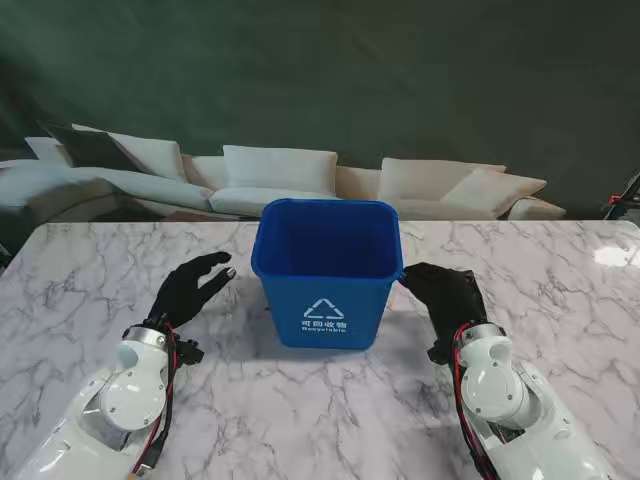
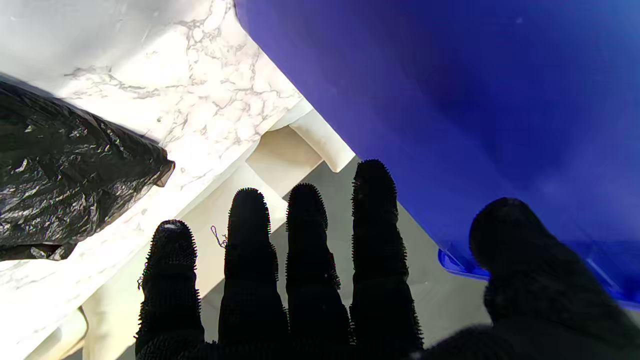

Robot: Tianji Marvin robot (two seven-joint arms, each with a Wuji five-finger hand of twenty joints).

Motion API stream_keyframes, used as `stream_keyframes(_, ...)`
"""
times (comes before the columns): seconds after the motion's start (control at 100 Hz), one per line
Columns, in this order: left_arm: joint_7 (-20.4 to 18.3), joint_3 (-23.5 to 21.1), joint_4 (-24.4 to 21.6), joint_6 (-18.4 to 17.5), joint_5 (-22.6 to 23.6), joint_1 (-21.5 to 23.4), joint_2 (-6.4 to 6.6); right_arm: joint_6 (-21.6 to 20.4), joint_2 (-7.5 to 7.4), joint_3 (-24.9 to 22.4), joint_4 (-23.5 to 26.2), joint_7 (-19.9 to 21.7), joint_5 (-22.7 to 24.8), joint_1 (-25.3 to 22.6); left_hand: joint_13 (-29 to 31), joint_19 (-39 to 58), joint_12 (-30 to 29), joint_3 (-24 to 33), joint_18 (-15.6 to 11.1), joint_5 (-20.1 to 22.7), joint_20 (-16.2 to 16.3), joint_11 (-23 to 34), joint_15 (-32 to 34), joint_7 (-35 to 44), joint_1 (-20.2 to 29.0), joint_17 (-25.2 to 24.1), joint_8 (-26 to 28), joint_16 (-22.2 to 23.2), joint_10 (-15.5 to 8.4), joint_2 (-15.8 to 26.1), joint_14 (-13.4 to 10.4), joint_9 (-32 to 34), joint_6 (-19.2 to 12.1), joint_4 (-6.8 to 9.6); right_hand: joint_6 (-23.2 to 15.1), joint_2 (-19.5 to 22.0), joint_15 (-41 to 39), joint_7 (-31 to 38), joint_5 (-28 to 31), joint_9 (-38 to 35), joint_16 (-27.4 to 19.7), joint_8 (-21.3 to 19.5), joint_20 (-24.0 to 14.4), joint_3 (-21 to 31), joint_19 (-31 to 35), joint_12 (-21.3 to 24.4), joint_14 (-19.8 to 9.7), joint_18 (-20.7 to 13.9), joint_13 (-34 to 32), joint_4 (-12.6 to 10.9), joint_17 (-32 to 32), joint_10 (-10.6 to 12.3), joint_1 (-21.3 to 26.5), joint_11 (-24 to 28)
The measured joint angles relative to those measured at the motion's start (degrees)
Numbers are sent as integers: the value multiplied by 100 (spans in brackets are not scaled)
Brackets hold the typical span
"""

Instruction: Fit the garbage bag over the bin

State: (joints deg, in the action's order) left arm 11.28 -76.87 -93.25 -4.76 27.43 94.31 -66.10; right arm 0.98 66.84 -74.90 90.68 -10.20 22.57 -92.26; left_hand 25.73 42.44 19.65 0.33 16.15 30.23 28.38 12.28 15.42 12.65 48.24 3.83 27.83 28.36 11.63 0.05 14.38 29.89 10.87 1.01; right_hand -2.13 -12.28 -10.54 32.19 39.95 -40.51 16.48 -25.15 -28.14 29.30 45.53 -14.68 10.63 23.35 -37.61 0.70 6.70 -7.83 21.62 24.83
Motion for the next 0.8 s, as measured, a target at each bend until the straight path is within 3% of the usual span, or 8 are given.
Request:
stream_keyframes(0.33, -62, 52, -20, 14, 52, -18, 26, -62, 2, -121, 97, -30, 19, -143, 0, -1, 0, 0, 1, -62, 0, 0, 0, -1, 0, -2, -48, 0, 0, 1, 0, 0, 0, 0, 0, 0, 0, 0, -4, 116, 0, 0, 0, 0, 0, 0, -3, -35, 2, 0, 1, 3, 0, 0)
stream_keyframes(0.46, -76, 52, -20, 7, 60, -24, 27, -165, -3, -219, 160, -28, 164, -238, 0, -1, 0, 0, 1, -62, 0, 0, 0, -10, 0, -3, -48, 0, 0, 1, 0, 0, 0, 0, 0, -1, 0, -92, -362, 361, 0, 8, 0, 1, -1, 7, -78, -46, 126, 0, 1, 126, 3, -112)
stream_keyframes(0.6, -98, 53, -6, 8, 51, -42, 28, -155, -18, -334, 203, 51, 263, -287, 0, -5, 0, 0, 1, -62, 0, 0, 0, -12, 0, -4, -48, 0, 0, 1, 1, 0, 0, 0, -1, -9, 79, -192, -915, 670, 0, 62, 0, 121, -24, 12, -236, -122, 363, 0, -60, 286, 566, -171)
stream_keyframes(0.71, -117, 56, 17, 8, 51, -76, 30, -252, -80, -534, 213, 465, 765, -297, 0, -53, 0, 0, 1, -62, 0, 0, 0, -13, 0, -5, -48, 0, 0, 1, 1, 0, 0, 0, -2, -95, 166, -258, -1358, 1031, -37, 212, 0, 890, -136, 78, -396, -201, 522, 0, -69, 533, 633, -277)
stream_keyframes(0.8, -109, 56, 28, 6, 55, -96, 30, -429, -174, -698, 185, 682, 1312, -293, 0, -52, 0, 0, 0, -62, 0, 0, 0, -13, 0, -6, -48, 0, 0, 1, 1, 0, 0, 0, -309, -692, 341, -326, -1834, 1467, -177, 450, 0, 1957, -368, 175, -591, -405, 880, -79, -205, 838, 642, -472)
